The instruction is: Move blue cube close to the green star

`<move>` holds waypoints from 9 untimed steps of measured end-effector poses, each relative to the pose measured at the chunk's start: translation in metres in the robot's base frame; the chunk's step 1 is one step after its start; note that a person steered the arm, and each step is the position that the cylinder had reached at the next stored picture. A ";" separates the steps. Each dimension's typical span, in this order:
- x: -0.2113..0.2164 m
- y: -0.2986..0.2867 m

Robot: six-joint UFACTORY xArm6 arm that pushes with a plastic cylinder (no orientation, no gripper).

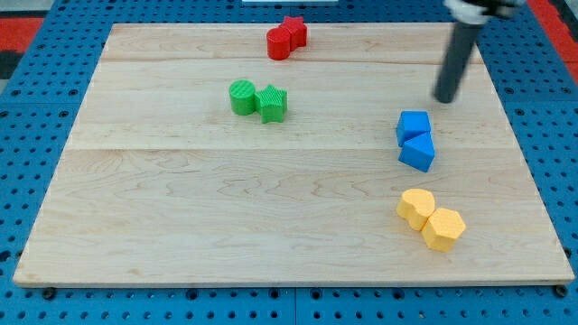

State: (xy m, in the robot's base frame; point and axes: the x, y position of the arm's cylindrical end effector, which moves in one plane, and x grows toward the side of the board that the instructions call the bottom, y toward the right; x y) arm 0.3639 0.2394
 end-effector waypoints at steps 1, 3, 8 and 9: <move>0.057 -0.007; 0.035 -0.179; 0.109 -0.080; 0.073 -0.150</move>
